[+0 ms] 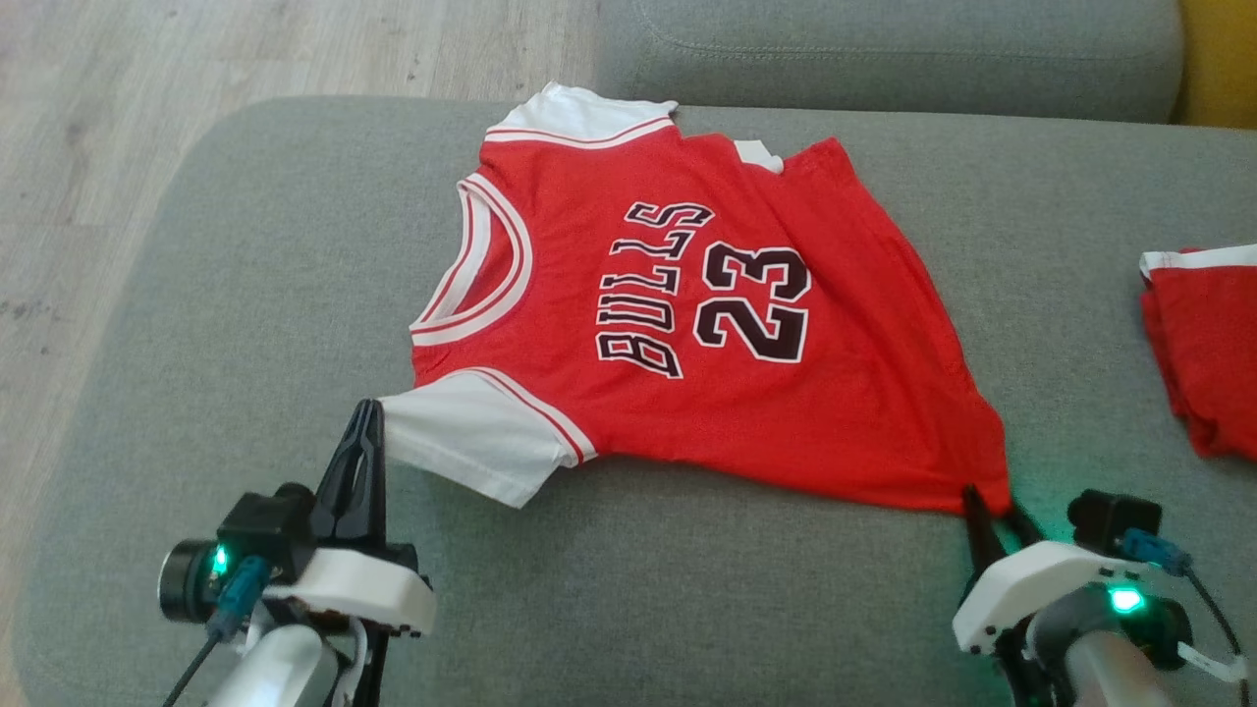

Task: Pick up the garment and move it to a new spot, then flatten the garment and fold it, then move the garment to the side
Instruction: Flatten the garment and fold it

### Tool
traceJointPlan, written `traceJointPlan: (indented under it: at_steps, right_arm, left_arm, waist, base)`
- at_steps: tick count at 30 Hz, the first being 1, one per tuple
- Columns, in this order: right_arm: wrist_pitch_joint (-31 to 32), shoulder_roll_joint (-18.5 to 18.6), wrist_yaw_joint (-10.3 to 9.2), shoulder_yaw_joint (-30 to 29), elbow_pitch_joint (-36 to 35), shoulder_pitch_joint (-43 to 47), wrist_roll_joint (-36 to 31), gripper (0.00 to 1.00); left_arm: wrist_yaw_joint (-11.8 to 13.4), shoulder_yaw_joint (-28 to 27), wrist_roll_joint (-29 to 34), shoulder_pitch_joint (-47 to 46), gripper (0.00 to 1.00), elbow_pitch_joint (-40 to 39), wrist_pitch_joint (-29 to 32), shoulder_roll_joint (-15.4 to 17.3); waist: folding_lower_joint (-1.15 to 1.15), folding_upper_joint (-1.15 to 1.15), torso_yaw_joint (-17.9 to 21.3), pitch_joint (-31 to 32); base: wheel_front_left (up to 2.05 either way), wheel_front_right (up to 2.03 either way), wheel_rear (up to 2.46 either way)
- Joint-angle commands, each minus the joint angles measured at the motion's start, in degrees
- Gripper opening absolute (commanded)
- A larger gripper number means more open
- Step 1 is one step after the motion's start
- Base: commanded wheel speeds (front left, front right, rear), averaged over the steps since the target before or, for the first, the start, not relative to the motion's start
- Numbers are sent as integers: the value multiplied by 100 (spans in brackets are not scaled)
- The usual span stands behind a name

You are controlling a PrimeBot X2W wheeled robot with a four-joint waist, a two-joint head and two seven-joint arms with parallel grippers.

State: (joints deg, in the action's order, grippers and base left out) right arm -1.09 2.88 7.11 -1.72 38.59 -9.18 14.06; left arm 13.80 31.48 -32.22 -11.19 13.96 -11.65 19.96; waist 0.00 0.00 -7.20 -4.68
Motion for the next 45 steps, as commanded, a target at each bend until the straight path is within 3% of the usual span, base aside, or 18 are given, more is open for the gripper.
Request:
traceJointPlan:
  at_steps: [1,6,13,18,28,36,40,45]
  right_arm:
    - [111,-1,37,329,93,-41,53,0]
    - [-166,-1,37,518,-162,-95,288,0]
    - [-401,-1,37,619,-1053,-395,305,0]
    - [-308,10,37,630,-2209,-907,81,0]
    - [80,1013,37,1050,-4183,-1656,439,0]
    - [1030,1192,37,678,-5609,-1594,681,0]
    - [1583,1099,37,494,-5910,-1681,713,0]
    - [1979,964,37,524,-5450,-2450,905,0]
  left_arm:
    - [48,-250,22,-191,0,-214,-11,196]
    - [64,-327,-68,-168,0,-333,-17,224]
    - [-47,-488,-205,-433,0,-635,-24,280]
    - [-143,-783,-338,-1060,0,-1105,-27,331]
    - [-93,-1235,-584,-2270,0,-2467,306,358]
    - [196,-1670,-744,-2909,0,-3500,1013,721]
    - [180,-1711,-856,-3212,0,-3381,1469,936]
    - [-239,-1620,-989,-3960,0,-2311,1749,1083]
  waist:
    - [0,0,18,49]
    - [0,0,87,216]
    - [0,0,211,491]
    - [0,0,327,659]
    - [0,0,470,868]
    - [0,0,497,730]
    - [0,0,522,431]
    - [0,0,598,-394]
  base:
    - [0,0,0]
    - [0,0,0]
    - [0,0,0]
    - [0,0,0]
    - [0,0,0]
    - [0,0,0]
    - [0,0,0]
    - [0,0,0]
